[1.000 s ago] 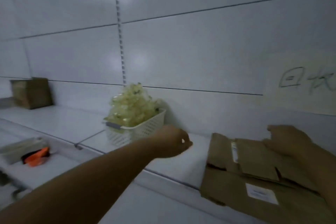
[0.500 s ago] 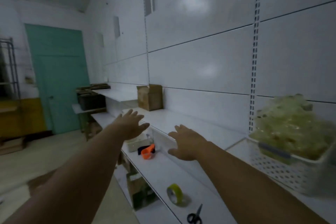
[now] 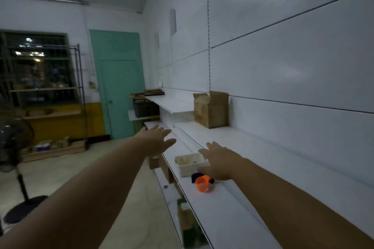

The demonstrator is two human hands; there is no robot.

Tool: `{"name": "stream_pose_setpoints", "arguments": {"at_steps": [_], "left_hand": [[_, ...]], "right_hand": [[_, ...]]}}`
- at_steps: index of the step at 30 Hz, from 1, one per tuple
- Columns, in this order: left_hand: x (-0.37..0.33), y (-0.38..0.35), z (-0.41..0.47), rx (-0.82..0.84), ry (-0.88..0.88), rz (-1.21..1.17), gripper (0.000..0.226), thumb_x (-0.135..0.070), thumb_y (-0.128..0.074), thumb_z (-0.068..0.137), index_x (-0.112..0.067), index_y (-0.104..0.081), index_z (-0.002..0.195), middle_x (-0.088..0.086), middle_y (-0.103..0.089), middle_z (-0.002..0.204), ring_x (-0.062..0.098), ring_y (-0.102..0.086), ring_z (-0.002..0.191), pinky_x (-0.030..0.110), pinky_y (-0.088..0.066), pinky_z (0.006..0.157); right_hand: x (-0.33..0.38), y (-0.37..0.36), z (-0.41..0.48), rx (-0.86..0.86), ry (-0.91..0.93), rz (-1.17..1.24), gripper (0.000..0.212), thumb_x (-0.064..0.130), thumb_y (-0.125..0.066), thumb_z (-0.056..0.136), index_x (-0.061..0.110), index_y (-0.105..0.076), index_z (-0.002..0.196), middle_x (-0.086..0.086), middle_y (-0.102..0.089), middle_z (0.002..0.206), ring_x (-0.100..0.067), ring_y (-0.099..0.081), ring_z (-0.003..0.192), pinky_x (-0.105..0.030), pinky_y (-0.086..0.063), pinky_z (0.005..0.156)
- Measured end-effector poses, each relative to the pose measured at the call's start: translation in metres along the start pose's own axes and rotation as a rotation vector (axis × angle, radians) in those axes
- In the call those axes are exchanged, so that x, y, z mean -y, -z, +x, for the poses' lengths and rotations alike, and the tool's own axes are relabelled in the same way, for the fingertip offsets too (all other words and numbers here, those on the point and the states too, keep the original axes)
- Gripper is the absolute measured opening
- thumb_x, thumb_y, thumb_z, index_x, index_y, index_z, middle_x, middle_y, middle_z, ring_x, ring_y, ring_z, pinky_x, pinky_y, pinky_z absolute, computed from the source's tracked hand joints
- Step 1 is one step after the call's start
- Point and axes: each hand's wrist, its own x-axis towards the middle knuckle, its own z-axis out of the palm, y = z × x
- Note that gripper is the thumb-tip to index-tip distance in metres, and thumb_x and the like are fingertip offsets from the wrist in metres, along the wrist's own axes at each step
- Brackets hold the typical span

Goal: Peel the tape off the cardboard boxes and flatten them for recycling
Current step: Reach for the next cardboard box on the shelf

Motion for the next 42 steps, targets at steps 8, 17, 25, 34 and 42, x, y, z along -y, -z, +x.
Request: {"name": "stream_pose_setpoints", "arguments": {"at_steps": [8,17,25,34,42], "left_hand": [[0.046,-0.022,0.061,0.025,0.089,-0.043,0.058,-0.053,-0.023,0.095,-0.025,-0.021,0.146,0.004,-0.015,0.157,0.023,0.0,0.145,0.051,-0.004,0.114],[0.113,-0.069,0.185,-0.014,0.009,-0.154,0.063,-0.052,-0.028,0.094,-0.022,-0.013,0.147,0.005,-0.012,0.157,0.022,0.001,0.145,0.05,-0.003,0.115],[0.158,-0.099,0.293,-0.036,-0.129,-0.252,0.066,-0.052,-0.033,0.094,-0.022,-0.01,0.148,0.007,-0.015,0.156,0.026,-0.008,0.144,0.046,-0.012,0.115],[0.124,-0.142,0.397,0.088,-0.272,-0.449,0.067,-0.048,-0.04,0.094,-0.019,-0.013,0.148,0.006,-0.018,0.156,0.024,-0.022,0.142,0.041,-0.023,0.114],[0.095,-0.181,0.493,0.112,-0.237,-0.446,0.048,-0.043,-0.048,0.09,-0.015,-0.05,0.129,0.005,-0.054,0.134,0.021,-0.052,0.119,0.032,-0.042,0.101]], "right_hand": [[-0.007,-0.018,0.116,-0.005,0.109,-0.034,0.066,0.054,-0.036,0.092,0.025,-0.016,0.147,-0.008,-0.008,0.158,-0.025,-0.003,0.145,-0.046,-0.012,0.115],[-0.026,-0.043,0.23,0.021,0.01,-0.072,0.068,0.055,-0.035,0.092,0.025,-0.01,0.148,-0.009,0.001,0.159,-0.027,0.002,0.146,-0.045,-0.01,0.116],[-0.066,-0.051,0.306,0.032,-0.21,0.022,0.067,0.058,-0.036,0.091,0.029,-0.013,0.147,-0.003,-0.002,0.159,-0.023,-0.006,0.146,-0.044,-0.018,0.116],[-0.142,-0.059,0.353,-0.165,-0.404,-0.062,0.033,0.051,-0.036,0.093,0.027,-0.056,0.081,-0.006,-0.067,0.103,-0.021,-0.059,0.089,-0.029,-0.042,0.072],[-0.185,-0.108,0.383,-0.408,-0.672,-0.022,0.055,0.06,-0.035,0.09,0.023,-0.038,0.049,0.008,-0.044,0.051,-0.014,-0.05,0.053,-0.024,-0.033,0.049]]}}
